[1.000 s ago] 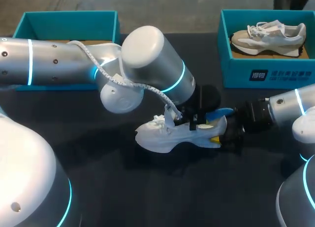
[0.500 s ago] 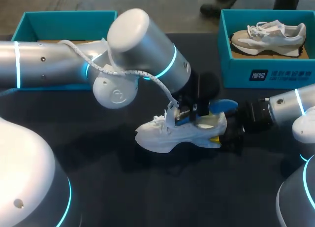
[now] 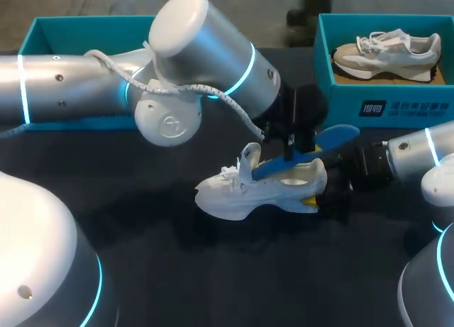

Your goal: Take the shoe out of the shoebox, open the shoe tongue, remove and reinsert the insole, then place the shoe into the shoebox

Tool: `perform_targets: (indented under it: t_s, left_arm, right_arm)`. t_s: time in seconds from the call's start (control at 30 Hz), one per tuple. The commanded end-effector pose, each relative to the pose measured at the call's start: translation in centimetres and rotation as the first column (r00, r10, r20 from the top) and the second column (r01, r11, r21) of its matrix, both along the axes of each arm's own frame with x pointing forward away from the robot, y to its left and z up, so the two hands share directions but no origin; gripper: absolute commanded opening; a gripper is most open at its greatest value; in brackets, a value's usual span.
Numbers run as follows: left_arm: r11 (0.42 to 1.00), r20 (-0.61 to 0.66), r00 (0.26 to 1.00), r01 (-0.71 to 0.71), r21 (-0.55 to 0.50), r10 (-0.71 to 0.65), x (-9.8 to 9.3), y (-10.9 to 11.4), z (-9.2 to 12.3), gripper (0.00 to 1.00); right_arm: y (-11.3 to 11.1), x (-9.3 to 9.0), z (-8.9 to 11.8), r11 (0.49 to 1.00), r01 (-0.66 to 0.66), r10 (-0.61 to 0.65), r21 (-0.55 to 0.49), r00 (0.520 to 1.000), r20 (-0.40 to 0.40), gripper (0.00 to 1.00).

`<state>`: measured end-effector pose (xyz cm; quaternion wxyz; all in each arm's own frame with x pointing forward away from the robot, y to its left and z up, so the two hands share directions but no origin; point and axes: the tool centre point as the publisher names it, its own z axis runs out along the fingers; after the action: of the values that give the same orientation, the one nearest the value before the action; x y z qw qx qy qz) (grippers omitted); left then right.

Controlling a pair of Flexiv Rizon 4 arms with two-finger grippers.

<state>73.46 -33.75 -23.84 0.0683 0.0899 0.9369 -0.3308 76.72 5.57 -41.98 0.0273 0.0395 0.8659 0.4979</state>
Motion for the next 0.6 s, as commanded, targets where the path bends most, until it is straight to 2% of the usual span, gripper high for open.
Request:
perform_targets:
  t_s: [0.03,0.3,0.6]
  left_arm:
    - [0.999,-0.013,1.0,0.027,-0.033,-0.028,-0.2,0.4,1.7,0.0]
    - [0.994,0.01,0.999,0.054,-0.098,-0.053,-0.7,-0.3,5.8,0.0]
    - [0.983,0.018,0.993,0.115,-0.143,-0.113,-1.1,-1.0,8.9,0.0]
  right_arm:
    - [0.2,0.0,-0.1,1.0,0.002,-0.002,-0.006,1.0,-0.001,0.0]
    - [0.2,0.0,-0.1,1.0,0.002,-0.002,-0.006,1.0,-0.001,0.0]
    - [0.2,0.0,-0.1,1.0,0.002,-0.002,-0.006,1.0,-0.001,0.0]
